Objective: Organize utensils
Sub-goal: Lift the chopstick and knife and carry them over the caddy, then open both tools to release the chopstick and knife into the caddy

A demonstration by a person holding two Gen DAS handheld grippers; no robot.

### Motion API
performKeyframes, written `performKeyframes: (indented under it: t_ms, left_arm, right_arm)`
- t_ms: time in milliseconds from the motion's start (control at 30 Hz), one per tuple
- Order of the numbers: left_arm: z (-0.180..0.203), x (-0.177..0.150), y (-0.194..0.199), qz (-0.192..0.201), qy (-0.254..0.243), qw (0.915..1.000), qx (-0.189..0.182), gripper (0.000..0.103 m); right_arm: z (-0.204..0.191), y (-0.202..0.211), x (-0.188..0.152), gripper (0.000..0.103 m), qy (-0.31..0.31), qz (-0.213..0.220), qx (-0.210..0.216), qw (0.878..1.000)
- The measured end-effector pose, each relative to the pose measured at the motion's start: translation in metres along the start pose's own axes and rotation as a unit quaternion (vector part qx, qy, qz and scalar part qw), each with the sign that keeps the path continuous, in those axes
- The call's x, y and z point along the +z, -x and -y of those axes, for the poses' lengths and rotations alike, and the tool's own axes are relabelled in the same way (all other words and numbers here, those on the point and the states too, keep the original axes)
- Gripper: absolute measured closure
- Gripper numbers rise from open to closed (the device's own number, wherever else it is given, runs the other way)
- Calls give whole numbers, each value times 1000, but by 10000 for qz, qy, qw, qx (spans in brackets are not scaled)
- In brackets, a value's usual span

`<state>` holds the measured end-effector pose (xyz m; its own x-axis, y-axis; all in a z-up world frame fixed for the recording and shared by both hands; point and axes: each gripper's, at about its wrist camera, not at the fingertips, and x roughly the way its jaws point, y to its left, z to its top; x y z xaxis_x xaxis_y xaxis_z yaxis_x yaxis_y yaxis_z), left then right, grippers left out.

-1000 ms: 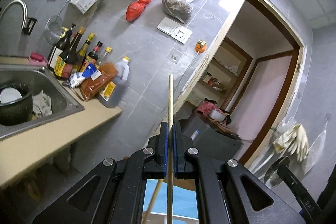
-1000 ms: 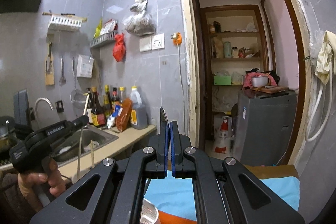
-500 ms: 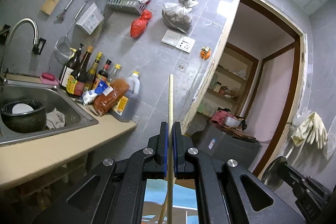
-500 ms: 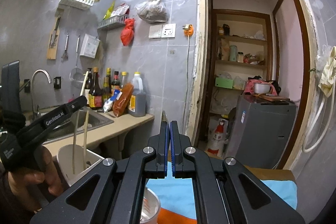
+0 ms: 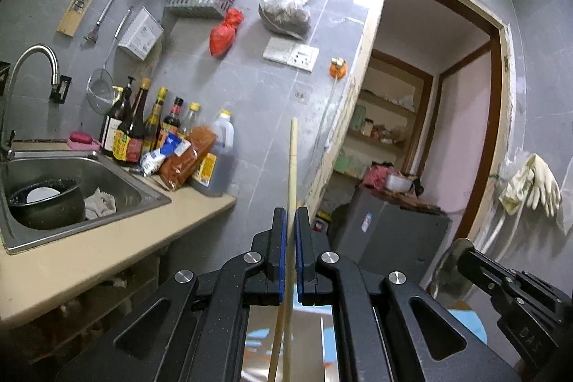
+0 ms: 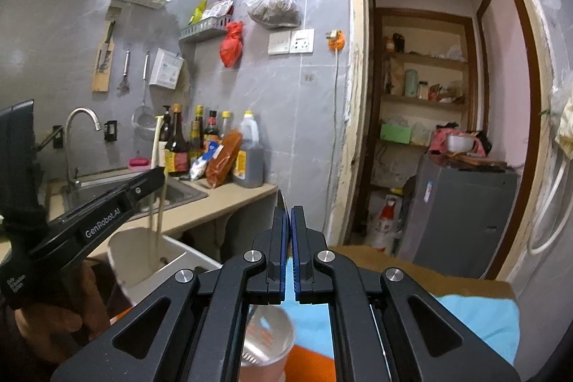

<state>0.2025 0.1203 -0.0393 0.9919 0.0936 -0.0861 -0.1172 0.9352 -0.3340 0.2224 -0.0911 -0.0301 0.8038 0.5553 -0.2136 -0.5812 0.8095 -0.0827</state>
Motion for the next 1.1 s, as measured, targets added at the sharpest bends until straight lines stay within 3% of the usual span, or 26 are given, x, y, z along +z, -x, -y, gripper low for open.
performKeyframes:
  t_ms: [100, 167, 333, 567, 967, 1100]
  left_arm:
    - [-1, -2, 1, -270, -8, 9996, -71, 95]
    - [-1, -2, 3, -400, -15, 9991, -101, 83]
    - [0, 6, 10, -582, 47, 9981, -175, 75]
    - [21, 24, 20, -789, -229, 9963, -263, 54]
    - [80, 46, 35, -871, -674, 9926, -509, 17]
    - [105, 46, 39, -858, -863, 9909, -574, 11]
  right_arm:
    - [1, 1, -2, 96, -100, -126, 118, 9998]
    - [0, 3, -1, 93, -126, -183, 134, 9997]
    - [5, 12, 6, 88, -250, -161, 119, 9995]
    - [26, 32, 19, 80, -626, -94, -47, 9980]
    - [80, 86, 36, 34, -1119, 160, -568, 9920]
    - [94, 104, 39, 20, -1119, 229, -729, 9908]
